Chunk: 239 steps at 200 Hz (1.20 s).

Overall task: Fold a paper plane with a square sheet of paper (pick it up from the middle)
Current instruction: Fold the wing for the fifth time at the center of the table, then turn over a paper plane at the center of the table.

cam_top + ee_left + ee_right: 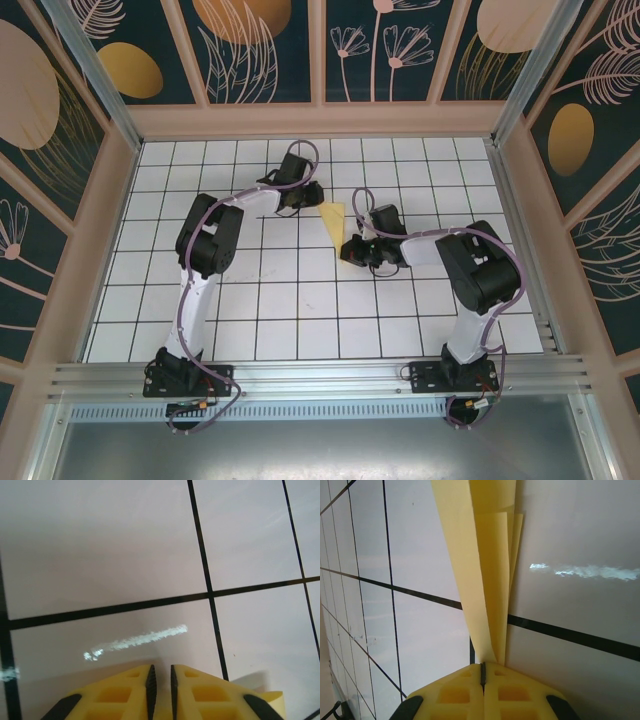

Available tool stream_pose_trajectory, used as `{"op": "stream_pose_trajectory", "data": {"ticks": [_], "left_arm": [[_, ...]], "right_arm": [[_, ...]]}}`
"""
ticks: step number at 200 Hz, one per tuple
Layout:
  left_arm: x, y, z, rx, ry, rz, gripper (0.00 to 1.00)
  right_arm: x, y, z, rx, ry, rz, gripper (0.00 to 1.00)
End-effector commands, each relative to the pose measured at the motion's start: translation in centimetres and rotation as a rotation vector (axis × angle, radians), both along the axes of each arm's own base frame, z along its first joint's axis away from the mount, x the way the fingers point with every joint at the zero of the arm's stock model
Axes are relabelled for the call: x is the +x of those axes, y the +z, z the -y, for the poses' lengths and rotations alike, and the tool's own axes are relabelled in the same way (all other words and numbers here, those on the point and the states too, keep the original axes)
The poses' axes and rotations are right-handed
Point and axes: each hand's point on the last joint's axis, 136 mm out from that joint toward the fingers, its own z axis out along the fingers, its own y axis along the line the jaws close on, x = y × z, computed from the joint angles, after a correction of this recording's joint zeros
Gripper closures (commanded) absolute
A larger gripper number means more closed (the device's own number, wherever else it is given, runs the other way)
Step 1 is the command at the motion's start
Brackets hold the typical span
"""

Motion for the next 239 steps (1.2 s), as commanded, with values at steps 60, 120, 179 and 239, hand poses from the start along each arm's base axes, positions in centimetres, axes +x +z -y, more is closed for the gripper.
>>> {"op": "stream_pose_trajectory", "data": {"ticks": [60,120,179,239], "left_arm": [[0.6,11.1,-8.5,0.132,0.177,0.256,0.35],[-4.1,12.7,-7.7,-0.014,0.153,0.200,0.25],[-8.1,10.4,-3.9,0.122,0.129,0.173,0.10],[-10.7,6.9,1.6,0.337,0.085,0.093,0.22]], "right_arm": [[3.1,7.4,-0.8,-0.039,-0.084,0.135,0.74],[6.1,12.6,4.8,-0.188,-0.367,0.328,0.53],[5.6,11.2,11.0,-0.329,-0.549,0.344,0.05],[4.2,9.0,15.7,-0.351,-0.665,0.299,0.01]]}}
